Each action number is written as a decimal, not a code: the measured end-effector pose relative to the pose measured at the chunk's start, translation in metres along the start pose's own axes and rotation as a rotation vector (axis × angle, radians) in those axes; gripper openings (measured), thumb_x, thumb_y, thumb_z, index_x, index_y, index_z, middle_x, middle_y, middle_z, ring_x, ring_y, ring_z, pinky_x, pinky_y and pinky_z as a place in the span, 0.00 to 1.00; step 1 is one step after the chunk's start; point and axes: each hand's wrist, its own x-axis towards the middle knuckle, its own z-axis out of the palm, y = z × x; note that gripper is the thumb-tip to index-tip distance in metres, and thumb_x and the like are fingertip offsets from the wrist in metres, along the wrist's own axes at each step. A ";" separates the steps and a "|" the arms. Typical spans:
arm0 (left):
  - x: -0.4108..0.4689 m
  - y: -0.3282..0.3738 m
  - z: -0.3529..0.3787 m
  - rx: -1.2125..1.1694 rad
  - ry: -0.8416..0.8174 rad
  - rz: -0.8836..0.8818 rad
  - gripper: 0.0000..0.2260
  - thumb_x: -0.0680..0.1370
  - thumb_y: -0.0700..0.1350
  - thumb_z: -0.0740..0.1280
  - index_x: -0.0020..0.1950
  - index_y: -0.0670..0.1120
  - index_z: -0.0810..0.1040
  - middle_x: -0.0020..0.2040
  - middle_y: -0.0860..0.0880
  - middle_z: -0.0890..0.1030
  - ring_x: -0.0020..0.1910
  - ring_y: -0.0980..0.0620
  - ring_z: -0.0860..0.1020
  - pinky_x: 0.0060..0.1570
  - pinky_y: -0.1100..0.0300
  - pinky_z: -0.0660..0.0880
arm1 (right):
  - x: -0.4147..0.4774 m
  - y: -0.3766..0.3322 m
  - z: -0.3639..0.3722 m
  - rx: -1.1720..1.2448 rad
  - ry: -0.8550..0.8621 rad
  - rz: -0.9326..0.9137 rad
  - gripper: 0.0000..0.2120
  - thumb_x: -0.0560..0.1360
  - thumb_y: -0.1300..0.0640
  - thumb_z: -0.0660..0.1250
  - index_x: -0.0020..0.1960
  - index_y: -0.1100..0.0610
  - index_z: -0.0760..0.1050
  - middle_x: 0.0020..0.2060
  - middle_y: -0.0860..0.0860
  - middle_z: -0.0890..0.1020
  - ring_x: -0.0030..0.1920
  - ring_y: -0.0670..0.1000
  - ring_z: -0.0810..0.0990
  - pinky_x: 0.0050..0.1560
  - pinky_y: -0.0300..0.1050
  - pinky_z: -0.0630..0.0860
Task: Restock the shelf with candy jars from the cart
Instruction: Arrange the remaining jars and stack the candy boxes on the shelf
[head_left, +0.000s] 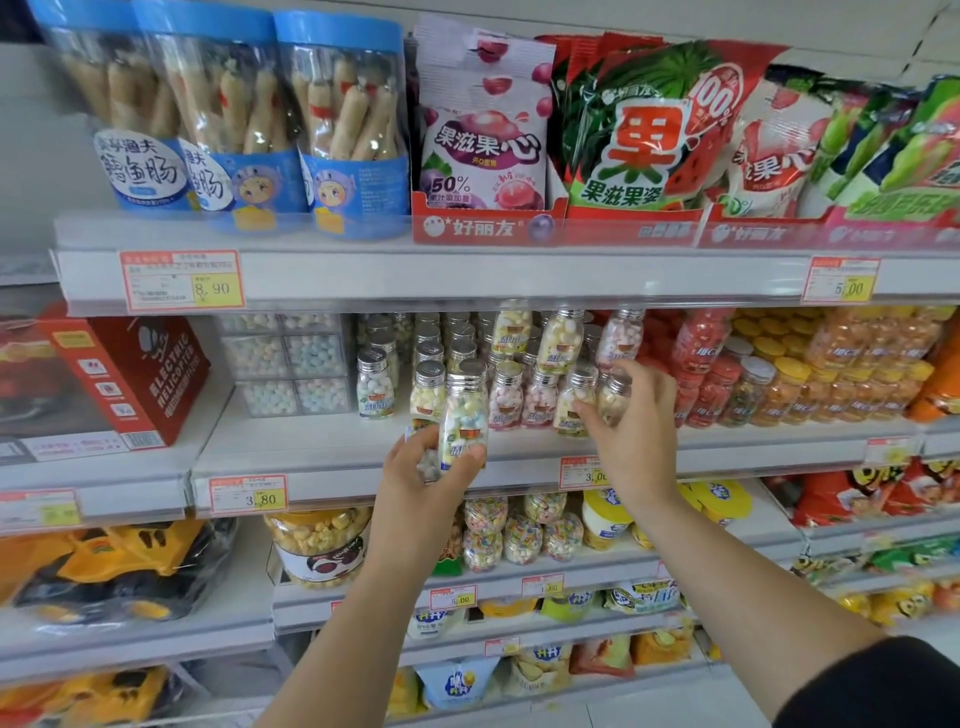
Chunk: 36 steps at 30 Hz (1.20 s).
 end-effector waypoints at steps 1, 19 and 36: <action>0.001 -0.001 0.001 0.002 -0.003 0.002 0.12 0.74 0.61 0.70 0.52 0.66 0.69 0.63 0.51 0.75 0.52 0.48 0.81 0.45 0.55 0.76 | 0.000 -0.001 0.000 0.013 0.010 0.007 0.28 0.73 0.48 0.74 0.69 0.51 0.67 0.65 0.52 0.67 0.41 0.48 0.77 0.43 0.44 0.76; -0.003 -0.004 -0.006 0.060 0.072 0.121 0.11 0.75 0.58 0.71 0.49 0.70 0.71 0.63 0.58 0.71 0.50 0.62 0.77 0.43 0.65 0.73 | -0.039 -0.087 -0.001 0.439 -0.517 -0.015 0.19 0.77 0.47 0.69 0.65 0.51 0.74 0.49 0.41 0.81 0.42 0.44 0.81 0.45 0.41 0.78; 0.047 -0.013 -0.095 0.329 0.178 0.276 0.19 0.80 0.39 0.61 0.56 0.65 0.74 0.77 0.52 0.63 0.27 0.68 0.73 0.27 0.67 0.67 | 0.009 -0.167 0.084 0.358 -0.497 -0.109 0.15 0.70 0.43 0.75 0.51 0.48 0.78 0.43 0.42 0.84 0.44 0.42 0.82 0.48 0.45 0.80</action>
